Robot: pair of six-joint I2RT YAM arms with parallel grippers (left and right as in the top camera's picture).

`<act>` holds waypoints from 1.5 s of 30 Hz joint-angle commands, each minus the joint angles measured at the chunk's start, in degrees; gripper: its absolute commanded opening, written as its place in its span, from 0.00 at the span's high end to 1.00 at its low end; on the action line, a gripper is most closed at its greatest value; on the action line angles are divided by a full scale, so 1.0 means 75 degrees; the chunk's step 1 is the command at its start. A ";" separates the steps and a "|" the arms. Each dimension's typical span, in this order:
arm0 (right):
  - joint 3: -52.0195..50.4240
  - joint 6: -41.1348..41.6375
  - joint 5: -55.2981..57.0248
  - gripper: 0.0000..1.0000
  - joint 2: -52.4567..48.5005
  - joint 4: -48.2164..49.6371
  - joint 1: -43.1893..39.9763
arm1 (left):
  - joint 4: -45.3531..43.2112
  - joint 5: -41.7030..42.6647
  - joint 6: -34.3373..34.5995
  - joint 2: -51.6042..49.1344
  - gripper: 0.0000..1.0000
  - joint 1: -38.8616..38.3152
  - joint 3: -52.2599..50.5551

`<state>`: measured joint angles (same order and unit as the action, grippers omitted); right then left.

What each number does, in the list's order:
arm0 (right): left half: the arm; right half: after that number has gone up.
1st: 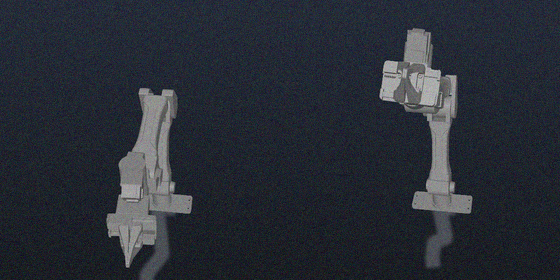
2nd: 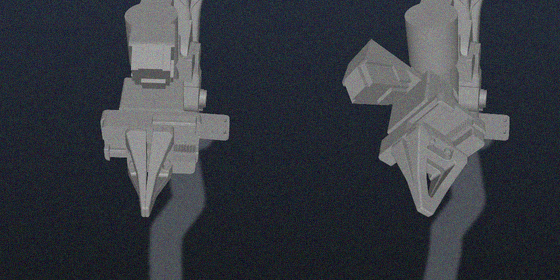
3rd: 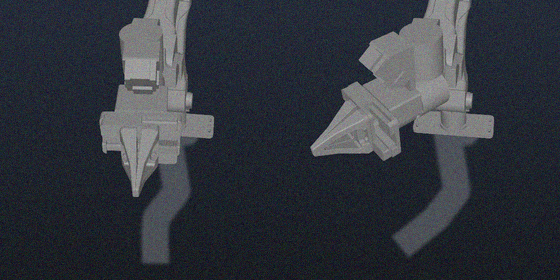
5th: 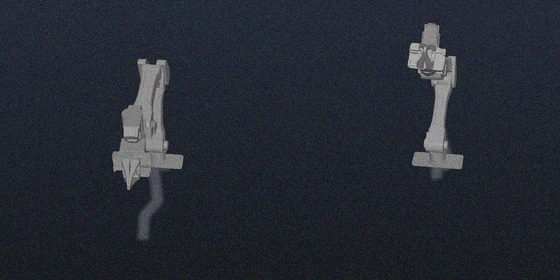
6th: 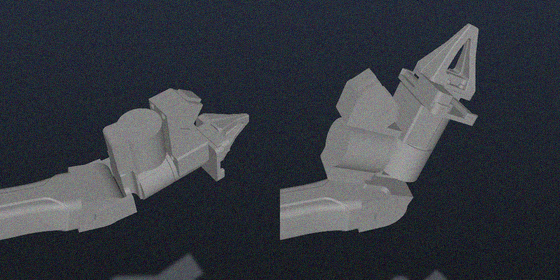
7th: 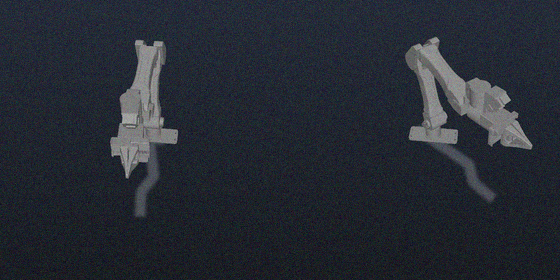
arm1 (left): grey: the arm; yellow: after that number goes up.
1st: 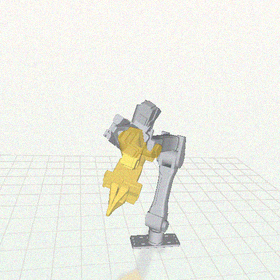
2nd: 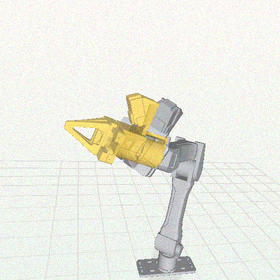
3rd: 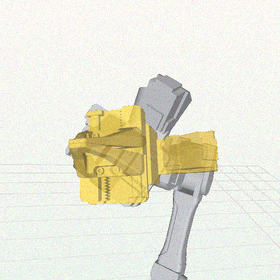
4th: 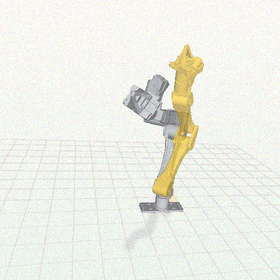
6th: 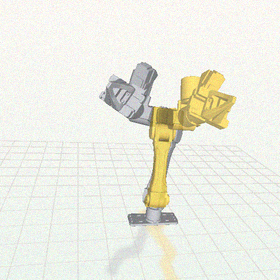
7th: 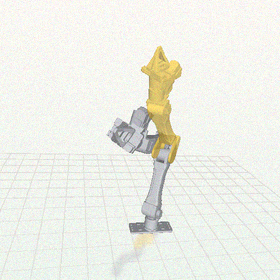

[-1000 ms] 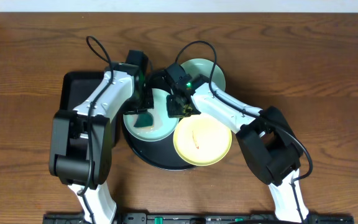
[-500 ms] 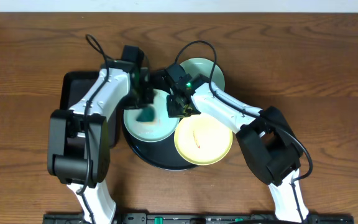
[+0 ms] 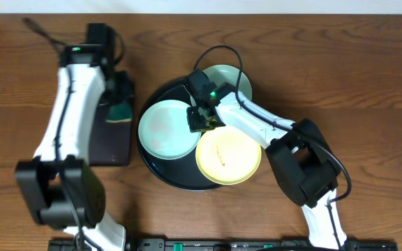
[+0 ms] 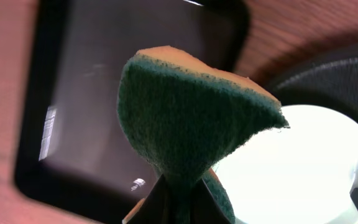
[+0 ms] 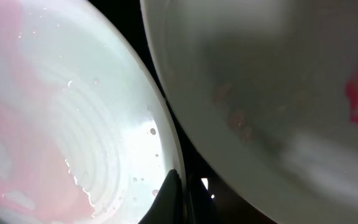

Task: Clean dirty plates on tray and stack at the side
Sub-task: 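Lift the scrubbed pale green plate with right gripper and place it right of tray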

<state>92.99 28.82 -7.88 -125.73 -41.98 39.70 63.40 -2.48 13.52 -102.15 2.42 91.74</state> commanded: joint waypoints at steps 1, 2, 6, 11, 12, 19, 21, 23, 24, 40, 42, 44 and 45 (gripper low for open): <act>0.0437 -0.0874 -0.0790 0.99 -0.0015 0.0058 0.0085 | 0.0149 -0.0216 -0.0047 0.0268 0.92 0.0691 0.0201; 0.0493 -0.0935 -0.0737 0.99 0.0090 0.0038 0.0093 | 0.0181 -0.0216 -0.0047 0.0268 0.92 0.0839 0.0201; 0.0530 -0.1075 -0.0029 0.99 0.0603 -0.0020 0.0152 | 0.0306 -0.0213 -0.0041 0.0262 0.92 0.1294 0.0198; 0.0530 -0.1381 0.1746 0.99 0.1250 -0.0224 0.0458 | 0.0312 -0.0216 -0.0044 0.0262 0.93 0.1419 0.0198; 0.0530 -0.1448 0.2224 0.99 0.1390 -0.0274 0.0557 | 0.0312 -0.0216 -0.0041 0.0262 0.92 0.1419 0.0198; 0.0530 -0.1629 0.5429 0.99 0.2005 -0.0437 0.1376 | 0.0286 -0.0216 -0.0041 0.0259 0.93 0.1419 0.0198; 0.0530 -0.1679 0.6306 0.99 0.2087 -0.0428 0.1676 | 0.0286 -0.0216 -0.0041 0.0259 0.93 0.1419 0.0198; 0.0530 -0.1915 0.7157 0.99 0.2116 -0.0370 0.1988 | 0.0286 -0.0216 -0.0041 0.0259 0.93 0.1419 0.0198; 0.0530 -0.2049 0.7676 0.99 0.2116 -0.0347 0.2183 | 0.0286 -0.0216 -0.0041 0.0259 0.93 0.1419 0.0198; 0.0530 -0.2422 1.1864 0.99 0.2136 0.0000 0.3558 | 0.0289 -0.0216 -0.0041 0.0259 0.93 0.1419 0.0198; 0.0530 -0.2428 1.1683 0.99 0.2136 -0.0003 0.3547 | 0.0289 -0.0213 -0.0041 0.0259 0.93 0.1419 0.0198; 0.0530 -0.2428 1.1156 0.99 0.2136 -0.0015 0.3500 | 0.0289 -0.0213 -0.0041 0.0259 0.92 0.1419 0.0195; 0.0530 -0.2425 1.0794 0.99 0.2136 -0.0050 0.3462 | 0.0289 -0.0213 -0.0041 0.0259 0.93 0.1419 0.0195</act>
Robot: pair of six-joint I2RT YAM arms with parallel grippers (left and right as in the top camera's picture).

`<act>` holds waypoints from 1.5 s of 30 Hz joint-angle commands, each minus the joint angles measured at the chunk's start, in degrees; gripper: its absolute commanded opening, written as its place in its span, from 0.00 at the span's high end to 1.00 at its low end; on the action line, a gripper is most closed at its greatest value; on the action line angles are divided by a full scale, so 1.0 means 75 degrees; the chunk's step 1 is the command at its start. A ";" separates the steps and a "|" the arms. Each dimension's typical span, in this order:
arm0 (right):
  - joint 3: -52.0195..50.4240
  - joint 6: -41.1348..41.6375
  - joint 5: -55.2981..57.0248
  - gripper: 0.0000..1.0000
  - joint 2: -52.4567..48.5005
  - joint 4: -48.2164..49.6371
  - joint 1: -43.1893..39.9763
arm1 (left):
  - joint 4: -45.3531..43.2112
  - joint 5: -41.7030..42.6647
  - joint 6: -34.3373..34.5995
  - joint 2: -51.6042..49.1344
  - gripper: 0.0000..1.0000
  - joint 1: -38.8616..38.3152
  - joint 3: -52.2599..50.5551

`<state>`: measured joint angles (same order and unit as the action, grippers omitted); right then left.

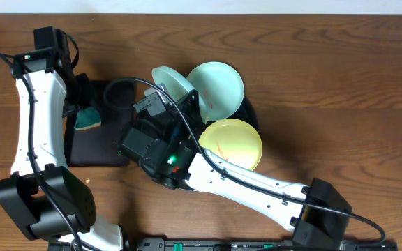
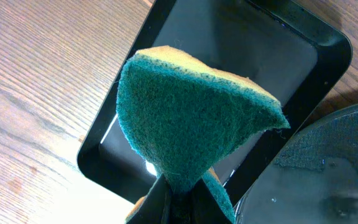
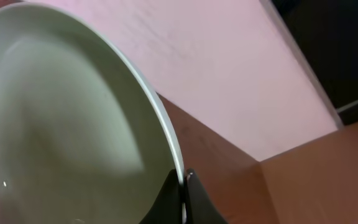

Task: Clean dirty plates on tray and stack at the side
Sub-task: 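Lift the scrubbed pale green plate with right gripper and place it right of tray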

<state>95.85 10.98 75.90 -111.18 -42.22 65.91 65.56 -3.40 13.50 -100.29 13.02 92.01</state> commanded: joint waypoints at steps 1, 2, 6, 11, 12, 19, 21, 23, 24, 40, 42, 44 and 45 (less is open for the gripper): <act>0.0149 -0.0044 -0.1157 0.99 0.0195 -0.0119 -0.0119 | 0.0006 -0.0087 -0.0038 0.0012 0.92 0.0006 0.0157; 0.0149 -0.0041 -0.1769 0.99 0.0195 -0.0192 -0.0204 | 0.0020 -0.0087 -0.0038 0.0012 0.93 0.0006 0.0157; 0.0149 0.0449 -0.3774 0.99 0.0195 -0.0449 -0.0632 | 0.0029 -0.0032 -0.0038 0.0012 0.93 0.0006 0.0146; 0.0149 0.0895 -0.6155 0.99 0.0428 -0.0577 -0.1475 | 0.0029 -0.0009 -0.0038 0.0012 0.93 0.0006 0.0143; 0.0149 0.0935 -0.6624 0.99 0.0542 -0.0580 -0.1696 | 0.0029 -0.0009 -0.0038 0.0012 0.93 0.0006 0.0143; 0.0149 0.0935 -0.9713 0.99 0.1652 -0.0796 -0.3896 | 0.0026 -0.0009 -0.0038 0.0012 0.93 0.0006 0.0140; 0.0149 0.0973 -1.0110 0.99 0.1906 -0.1017 -0.4538 | 0.0026 -0.0009 -0.0038 0.0012 0.93 0.0006 0.0134; 0.0149 0.0994 -1.0442 0.99 0.2154 -0.1352 -0.5266 | 0.0026 -0.0009 -0.0038 0.0012 0.93 0.0006 0.0128; 0.0149 0.0991 -1.0570 0.99 0.2256 -0.1556 -0.5657 | 0.0026 -0.0009 -0.0038 0.0012 0.93 0.0006 0.0128; -0.2034 0.0755 -1.0287 0.99 0.2302 -0.1985 -0.9110 | 0.0026 -0.0009 -0.0038 0.0012 0.93 0.0006 0.0128; -0.2585 0.0758 -1.0069 0.99 0.2302 -0.1571 -0.9203 | 0.0026 -0.0009 -0.0041 0.0012 0.93 0.0006 0.0128; -0.3110 0.0758 -0.9894 0.99 0.2302 -0.1084 -0.9264 | 0.0026 -0.0009 -0.0038 0.0012 0.92 0.0006 0.0128; -0.3363 0.0758 -0.9894 0.99 0.2302 -0.0822 -0.9299 | 0.0026 -0.0009 -0.0038 0.0012 0.93 0.0006 0.0128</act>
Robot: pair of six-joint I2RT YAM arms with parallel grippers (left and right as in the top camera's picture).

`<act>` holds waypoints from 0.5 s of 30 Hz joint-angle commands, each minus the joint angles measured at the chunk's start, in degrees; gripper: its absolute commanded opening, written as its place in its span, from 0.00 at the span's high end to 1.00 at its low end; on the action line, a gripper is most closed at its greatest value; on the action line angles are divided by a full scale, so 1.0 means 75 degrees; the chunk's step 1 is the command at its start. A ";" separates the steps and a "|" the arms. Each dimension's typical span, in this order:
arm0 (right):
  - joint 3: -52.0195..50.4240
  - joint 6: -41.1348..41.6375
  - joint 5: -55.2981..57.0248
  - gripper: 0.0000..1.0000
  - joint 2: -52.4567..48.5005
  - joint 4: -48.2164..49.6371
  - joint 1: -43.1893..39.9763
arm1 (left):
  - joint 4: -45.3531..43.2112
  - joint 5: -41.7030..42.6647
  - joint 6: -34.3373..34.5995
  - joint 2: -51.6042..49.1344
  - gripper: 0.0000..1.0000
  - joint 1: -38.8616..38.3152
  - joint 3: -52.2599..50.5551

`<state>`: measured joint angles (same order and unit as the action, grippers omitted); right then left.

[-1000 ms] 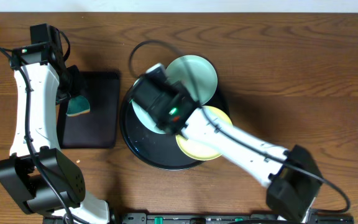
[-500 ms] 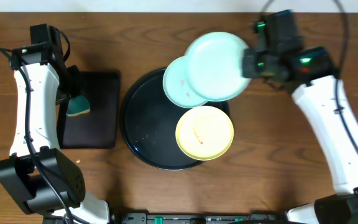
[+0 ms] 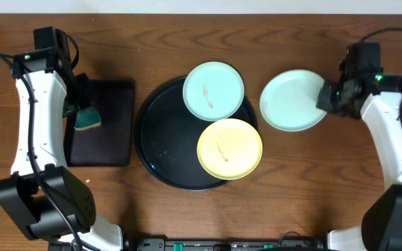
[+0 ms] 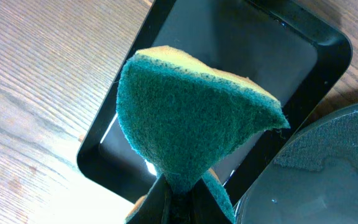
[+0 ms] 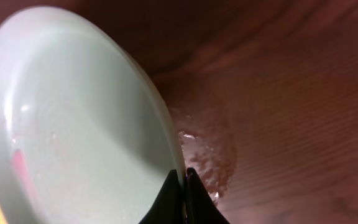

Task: Clean dirty plates on tray and stack at the side
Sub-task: 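Lift the scrubbed pale green plate with right gripper and place it right of tray, then release the plate and move right gripper to the yellow plate rim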

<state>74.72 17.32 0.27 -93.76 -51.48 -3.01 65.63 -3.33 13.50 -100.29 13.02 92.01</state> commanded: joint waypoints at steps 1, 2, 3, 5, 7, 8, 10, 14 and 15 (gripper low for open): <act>-0.0804 -0.0087 0.0187 0.99 -0.0020 0.0699 -0.0149 | 0.0017 -0.0017 -0.0041 0.0012 0.92 0.0006 0.0128; -0.1011 -0.0087 0.0184 0.99 -0.0020 0.0941 -0.0169 | 0.0017 -0.0017 -0.0038 0.0012 0.93 0.0006 0.0128; -0.1160 -0.0087 0.0187 0.99 -0.0020 0.1119 -0.0184 | 0.0017 -0.0017 -0.0038 0.0012 0.93 0.0006 0.0128; -0.1448 -0.0096 0.0189 0.99 -0.0020 0.1478 -0.0207 | 0.0017 -0.0017 -0.0038 0.0012 0.93 0.0006 0.0128; -0.1714 -0.0163 0.0187 0.99 -0.0020 0.1827 -0.0216 | 0.0017 -0.0017 -0.0038 0.0012 0.93 0.0006 0.0128; -0.1856 -0.0230 0.0189 0.99 -0.0020 0.2017 -0.0216 | 0.0017 -0.0017 -0.0041 0.0012 0.93 0.0006 0.0128; -0.2142 -0.0300 0.0268 0.99 -0.0020 0.2410 -0.0216 | 0.0017 -0.0017 -0.0041 0.0012 0.93 0.0006 0.0128; -0.2652 -0.0321 0.0755 0.99 -0.0023 0.3057 -0.0216 | 0.0015 -0.0017 -0.0041 0.0012 0.93 0.0006 0.0128; -0.2736 -0.0321 0.0799 0.97 -0.0023 0.3139 -0.0216 | 0.0015 -0.0017 -0.0041 0.0012 0.93 0.0006 0.0128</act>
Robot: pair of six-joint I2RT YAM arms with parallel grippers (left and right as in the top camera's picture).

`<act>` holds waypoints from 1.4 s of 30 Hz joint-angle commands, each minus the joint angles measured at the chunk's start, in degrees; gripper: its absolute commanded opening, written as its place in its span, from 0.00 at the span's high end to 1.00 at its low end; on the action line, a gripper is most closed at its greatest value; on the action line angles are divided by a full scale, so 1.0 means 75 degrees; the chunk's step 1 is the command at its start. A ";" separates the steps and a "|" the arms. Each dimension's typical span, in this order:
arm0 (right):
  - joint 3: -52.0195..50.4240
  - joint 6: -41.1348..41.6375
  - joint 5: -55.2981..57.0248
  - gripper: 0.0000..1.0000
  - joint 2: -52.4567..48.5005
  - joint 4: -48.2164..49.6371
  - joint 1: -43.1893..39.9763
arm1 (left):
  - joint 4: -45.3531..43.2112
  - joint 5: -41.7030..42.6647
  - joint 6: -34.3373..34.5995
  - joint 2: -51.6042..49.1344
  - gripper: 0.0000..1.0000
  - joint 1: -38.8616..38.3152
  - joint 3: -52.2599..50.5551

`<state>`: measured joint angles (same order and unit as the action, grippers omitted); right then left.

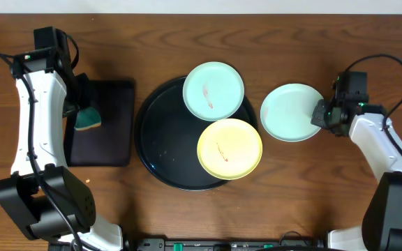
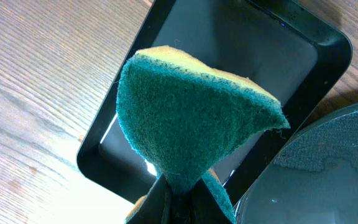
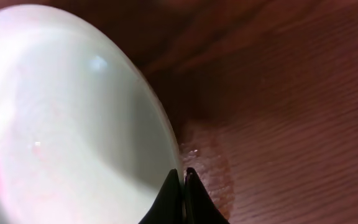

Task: Clean dirty plates on tray and stack at the side
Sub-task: 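Release the plate and move right gripper to the yellow plate rim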

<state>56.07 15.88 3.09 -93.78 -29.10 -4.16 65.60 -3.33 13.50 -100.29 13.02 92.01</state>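
Note:
A pale green plate (image 1: 289,112) lies on the wooden table right of the round black tray (image 1: 162,150); my right gripper (image 1: 321,113) is shut on its right rim (image 3: 166,155). A light blue plate (image 1: 213,88) with a red smear and a yellow plate (image 1: 229,149) with an orange smear rest on the tray. My left gripper (image 2: 178,196) is shut on a green and yellow sponge (image 2: 191,115), held above the small black rectangular tray (image 1: 103,132) at the left.
Cables trail from both arms. The table's back edge runs along the top of the overhead view. Bare wood lies right of and in front of the pale green plate.
The pale green plate sits slightly lower and flatter on the table, and my right gripper, still shut on its rim, has shifted a little toward the front. The left arm has not moved.
My right gripper gripped the pale green plate's rim on the round tray while the left held the sponge near it. Then the plate was lifted and tilted, and the left arm was back over the small tray. Later the plate was at the table's right side, now resting there.

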 commanded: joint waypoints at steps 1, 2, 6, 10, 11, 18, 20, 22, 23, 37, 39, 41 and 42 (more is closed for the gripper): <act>-0.0315 -0.0128 0.0428 0.92 -0.0020 0.0207 -0.0061 | 0.0017 -0.0017 -0.0041 0.0012 0.93 0.0006 0.0128; -0.0361 -0.0125 0.0443 0.83 -0.0020 0.0224 -0.0061 | 0.0017 -0.0017 -0.0041 0.0012 0.93 0.0006 0.0128; -0.0210 -0.0128 0.0315 0.69 0.0000 0.0090 -0.0061 | -0.0020 -0.0017 -0.0041 0.0012 0.92 0.0006 0.0128; 0.0781 -0.0321 -0.0487 0.63 0.0166 -0.1014 -0.0029 | -0.0073 -0.0017 -0.0044 0.0012 0.92 -0.0003 0.0128; 0.1084 -0.0367 -0.0796 0.62 0.0207 -0.1332 -0.0032 | -0.0070 -0.0006 -0.0079 0.0012 0.93 -0.0017 0.0128; 0.2579 -0.0813 -0.3512 0.58 0.0277 -0.3293 0.0417 | -0.0023 0.1384 -0.0921 0.0015 0.92 -0.0379 0.0128; 0.2521 -0.0813 -0.3590 0.58 0.0242 -0.3637 0.0679 | 0.0038 0.1390 -0.0918 0.0015 0.92 -0.0574 0.0128; 0.2387 -0.0746 -0.3590 0.57 0.0230 -0.3891 0.0976 | 0.0096 0.1390 -0.0918 0.0015 0.93 -0.0813 0.0128; 0.2291 -0.0699 -0.3590 0.57 0.0230 -0.3920 0.1107 | 0.0111 0.1390 -0.0918 0.0015 0.92 -0.0918 0.0128; 0.0286 0.0175 -0.2809 0.62 0.0201 -0.2002 0.2681 | -0.0323 0.1358 -0.0912 0.0015 0.93 -0.1244 0.0128; 0.0029 0.0321 -0.2664 0.66 0.0201 -0.1638 0.2841 | -0.0393 0.1358 -0.0909 0.0015 0.93 -0.1244 0.0128; -0.0073 0.0344 -0.2538 0.70 0.0201 -0.1495 0.2911 | -0.0414 0.1358 -0.0912 0.0015 0.93 -0.1244 0.0128; -0.0119 0.0347 -0.2477 0.71 0.0198 -0.1413 0.2932 | -0.0417 0.1358 -0.0912 0.0015 0.93 -0.1244 0.0128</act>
<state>56.69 16.80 -17.89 -92.09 -41.08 16.73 62.67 6.74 7.42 -100.29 3.49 92.01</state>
